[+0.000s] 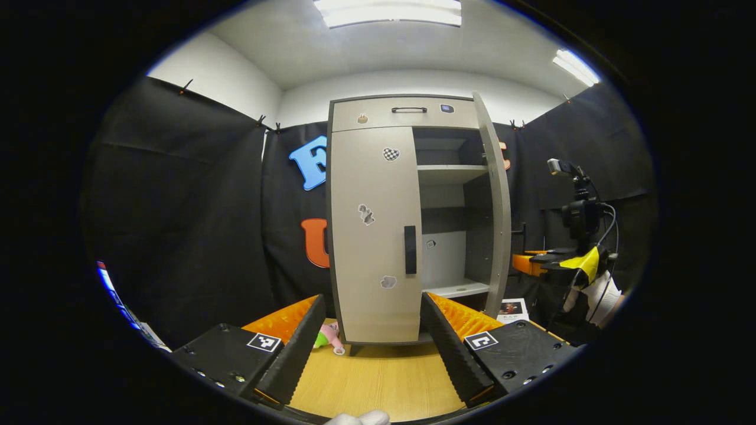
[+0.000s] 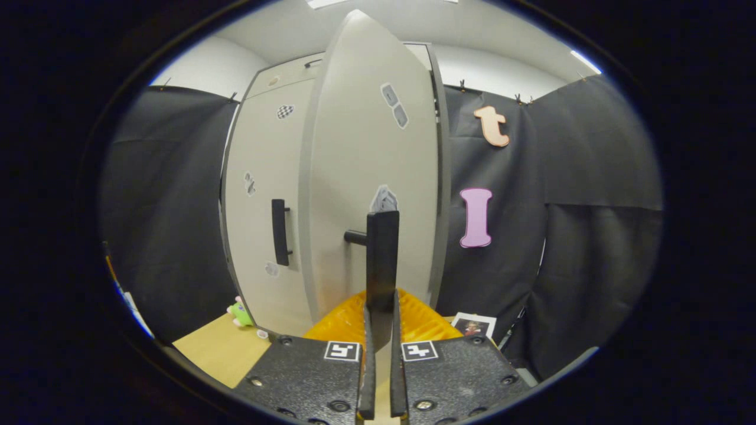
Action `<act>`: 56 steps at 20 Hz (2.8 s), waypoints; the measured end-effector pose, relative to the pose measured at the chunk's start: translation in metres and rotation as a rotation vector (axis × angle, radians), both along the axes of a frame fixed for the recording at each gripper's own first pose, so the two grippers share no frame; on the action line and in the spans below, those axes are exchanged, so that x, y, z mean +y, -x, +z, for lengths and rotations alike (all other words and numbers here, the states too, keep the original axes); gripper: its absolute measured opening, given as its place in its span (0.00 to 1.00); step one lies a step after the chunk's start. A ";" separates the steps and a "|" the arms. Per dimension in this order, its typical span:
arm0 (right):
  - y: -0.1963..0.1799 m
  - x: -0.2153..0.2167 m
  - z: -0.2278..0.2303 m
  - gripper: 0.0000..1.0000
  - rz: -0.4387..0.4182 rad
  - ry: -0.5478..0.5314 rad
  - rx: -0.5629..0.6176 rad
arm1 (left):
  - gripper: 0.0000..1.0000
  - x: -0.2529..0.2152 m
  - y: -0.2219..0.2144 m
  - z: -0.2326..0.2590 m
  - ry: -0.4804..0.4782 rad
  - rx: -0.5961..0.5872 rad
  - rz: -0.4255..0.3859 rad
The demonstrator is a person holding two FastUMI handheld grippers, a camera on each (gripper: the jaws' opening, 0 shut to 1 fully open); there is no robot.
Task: Open the right door of the double-door shoe cabinet with the right hand, and open the left door with the left hand.
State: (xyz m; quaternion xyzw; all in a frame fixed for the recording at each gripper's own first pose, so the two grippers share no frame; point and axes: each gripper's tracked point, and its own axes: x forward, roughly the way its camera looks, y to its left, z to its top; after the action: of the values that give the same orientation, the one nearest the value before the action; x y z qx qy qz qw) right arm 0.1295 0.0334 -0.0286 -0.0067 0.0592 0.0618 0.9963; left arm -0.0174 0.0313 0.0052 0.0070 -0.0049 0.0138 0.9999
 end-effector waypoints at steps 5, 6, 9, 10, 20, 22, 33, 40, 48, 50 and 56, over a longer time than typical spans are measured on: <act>0.004 -0.038 0.002 0.07 -0.065 0.018 -0.009 | 0.97 -0.014 -0.005 0.000 0.001 -0.005 -0.037; 0.004 -0.045 0.001 0.06 -0.073 0.021 -0.016 | 0.96 -0.016 -0.006 0.002 0.003 -0.004 -0.042; 0.003 -0.068 0.002 0.04 -0.092 0.025 -0.027 | 0.96 -0.023 -0.013 0.002 0.008 -0.003 -0.060; 0.002 -0.078 0.002 0.04 -0.106 0.029 -0.029 | 0.96 -0.026 -0.015 0.003 0.009 -0.005 -0.065; 0.003 -0.100 0.018 0.04 -0.126 -0.019 -0.046 | 0.96 -0.035 -0.024 0.000 0.021 0.009 -0.084; 0.002 -0.102 0.016 0.04 -0.130 -0.031 -0.034 | 0.97 -0.035 -0.024 0.000 0.019 0.010 -0.083; 0.019 -0.107 0.021 0.08 -0.171 -0.027 -0.026 | 0.97 -0.027 -0.029 -0.001 0.030 0.013 -0.094; 0.061 -0.106 0.029 0.87 -0.211 -0.063 -0.034 | 0.97 -0.020 -0.033 -0.006 0.016 0.023 -0.097; 0.096 -0.049 0.014 1.00 -0.122 -0.043 -0.017 | 0.97 -0.007 -0.056 -0.010 -0.007 0.021 -0.070; 0.097 -0.041 0.009 1.00 -0.108 -0.040 -0.005 | 0.97 -0.007 -0.066 -0.013 -0.011 0.023 -0.069; 0.093 -0.025 0.008 1.00 -0.085 -0.025 0.007 | 0.97 -0.024 -0.130 -0.019 -0.002 0.011 -0.102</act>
State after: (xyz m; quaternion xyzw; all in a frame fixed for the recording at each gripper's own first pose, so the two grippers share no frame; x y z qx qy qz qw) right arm 0.0369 0.0081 -0.0211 0.0087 0.0624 0.0200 0.9978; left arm 0.1121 0.0070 -0.0138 0.0077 0.0002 -0.0372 0.9993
